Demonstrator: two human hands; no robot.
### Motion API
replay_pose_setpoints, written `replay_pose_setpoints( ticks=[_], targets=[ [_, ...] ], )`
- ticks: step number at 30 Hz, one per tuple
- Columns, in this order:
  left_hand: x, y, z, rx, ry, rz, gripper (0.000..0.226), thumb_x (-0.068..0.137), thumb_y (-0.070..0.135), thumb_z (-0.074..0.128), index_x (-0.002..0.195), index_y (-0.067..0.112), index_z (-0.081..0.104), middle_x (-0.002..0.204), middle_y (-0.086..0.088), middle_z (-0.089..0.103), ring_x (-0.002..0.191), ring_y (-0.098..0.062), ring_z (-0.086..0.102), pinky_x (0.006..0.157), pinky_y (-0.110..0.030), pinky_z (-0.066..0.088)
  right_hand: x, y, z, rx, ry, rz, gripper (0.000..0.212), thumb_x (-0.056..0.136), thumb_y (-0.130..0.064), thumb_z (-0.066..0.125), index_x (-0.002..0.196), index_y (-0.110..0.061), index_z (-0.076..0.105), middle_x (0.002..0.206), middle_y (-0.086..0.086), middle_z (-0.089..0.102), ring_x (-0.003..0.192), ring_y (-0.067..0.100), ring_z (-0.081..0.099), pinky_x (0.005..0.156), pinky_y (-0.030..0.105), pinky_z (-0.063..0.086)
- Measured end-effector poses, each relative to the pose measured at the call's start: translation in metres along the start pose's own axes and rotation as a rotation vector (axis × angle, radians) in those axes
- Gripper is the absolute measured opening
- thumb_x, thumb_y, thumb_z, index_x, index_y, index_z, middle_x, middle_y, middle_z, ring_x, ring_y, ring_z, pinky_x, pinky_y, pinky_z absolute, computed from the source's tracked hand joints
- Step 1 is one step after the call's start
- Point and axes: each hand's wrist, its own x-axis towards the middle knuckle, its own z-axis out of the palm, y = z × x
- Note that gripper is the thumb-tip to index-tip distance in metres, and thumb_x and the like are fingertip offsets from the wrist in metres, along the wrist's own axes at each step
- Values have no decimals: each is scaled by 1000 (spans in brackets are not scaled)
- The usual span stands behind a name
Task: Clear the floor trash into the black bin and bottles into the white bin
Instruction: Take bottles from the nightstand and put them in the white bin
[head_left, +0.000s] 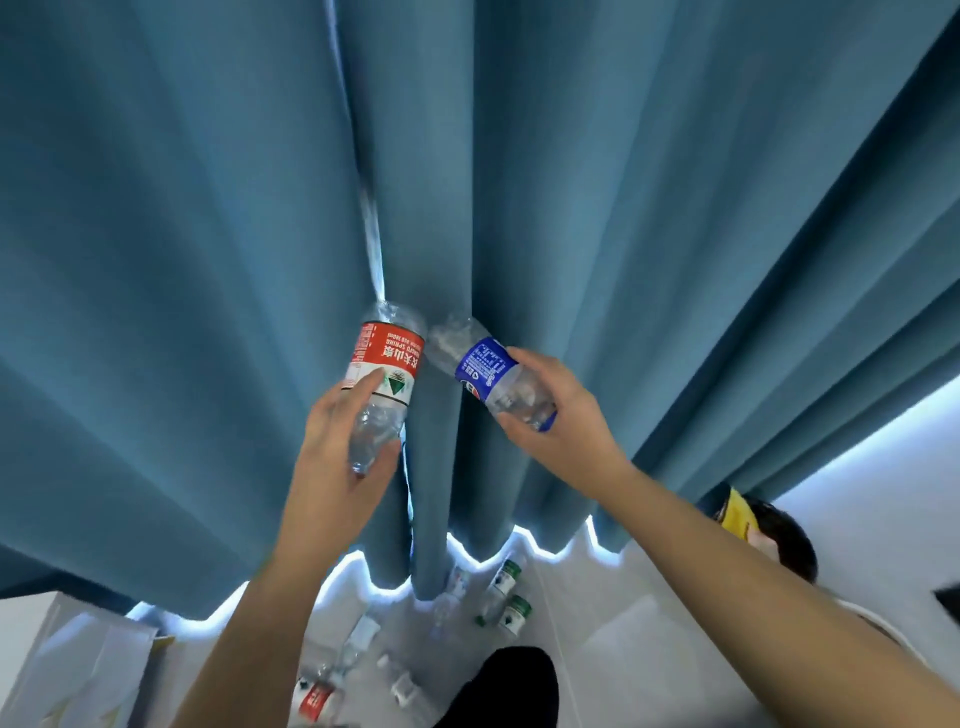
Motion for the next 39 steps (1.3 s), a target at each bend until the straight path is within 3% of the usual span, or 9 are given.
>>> replay_pose_setpoints(
  ticks=[3, 6, 11, 15, 21, 25, 29, 34, 39],
  targets=[
    [4, 6, 24, -59, -68, -2, 69, 86, 4, 65, 129, 53, 42, 133, 6, 40, 99, 5, 54, 67, -9, 49, -12, 21, -22, -44, 53, 42, 59, 77, -11, 75, 131, -21, 53, 121, -12, 57, 104, -7, 54, 87, 9, 42],
    [5, 7, 45, -58, -131, -9, 68, 86, 9, 66, 130, 55, 41, 137, 8, 38, 102, -10, 58, 74, -21, 53, -22, 37, -41, -53, 88, 72, 58, 77, -13, 75, 131, -22, 53, 120, -16, 56, 108, -1, 55, 90, 13, 43],
    [11, 16, 76, -95, -218, 23, 75, 82, 3, 67, 127, 59, 42, 132, 7, 41, 105, 0, 54, 75, -13, 51, -28, 58, -64, -55, 150, 93, 59, 78, -9, 76, 130, -25, 53, 123, -13, 56, 112, 2, 55, 92, 14, 44],
    [22, 14, 107, -93, -283, 18, 74, 82, 4, 68, 129, 55, 42, 130, 9, 43, 115, -2, 49, 79, -31, 56, -23, 82, -84, -55, 197, 130, 60, 79, -9, 76, 130, -30, 51, 124, -15, 56, 114, 3, 54, 91, 14, 44],
    [59, 15, 170, -102, -415, 14, 59, 76, 30, 61, 129, 51, 45, 131, 14, 43, 114, 6, 48, 79, -5, 46, -4, 132, -128, -58, 196, 222, 60, 77, -15, 75, 129, -31, 51, 125, -13, 57, 114, 8, 56, 94, 22, 47],
    [92, 13, 216, -107, -634, 27, 65, 82, 7, 67, 130, 46, 48, 129, 14, 47, 116, 0, 50, 88, -6, 41, 4, 165, -177, -22, 137, 406, 56, 79, -10, 75, 126, -31, 54, 127, -5, 59, 113, 7, 58, 92, 16, 46],
    [116, 17, 258, -79, -887, -13, 65, 83, 8, 66, 122, 58, 48, 126, 22, 47, 111, 8, 51, 87, -3, 39, -9, 194, -223, -29, 68, 587, 53, 79, -22, 77, 124, -39, 55, 116, -10, 65, 103, 7, 64, 91, 22, 51],
    [133, 34, 321, -17, -1152, -27, 62, 66, 46, 62, 121, 67, 43, 131, 20, 48, 113, -4, 56, 97, -27, 48, -38, 219, -275, -96, 106, 724, 50, 80, -24, 76, 124, -35, 55, 106, -9, 67, 88, -4, 64, 75, 11, 47],
    [126, 70, 384, 10, -1265, 19, 61, 70, 41, 60, 121, 68, 40, 133, 23, 43, 114, -3, 54, 101, -32, 46, -86, 233, -323, -129, 184, 838, 55, 79, -31, 75, 129, -28, 53, 110, -2, 66, 96, 13, 65, 81, 19, 52]
  ],
)
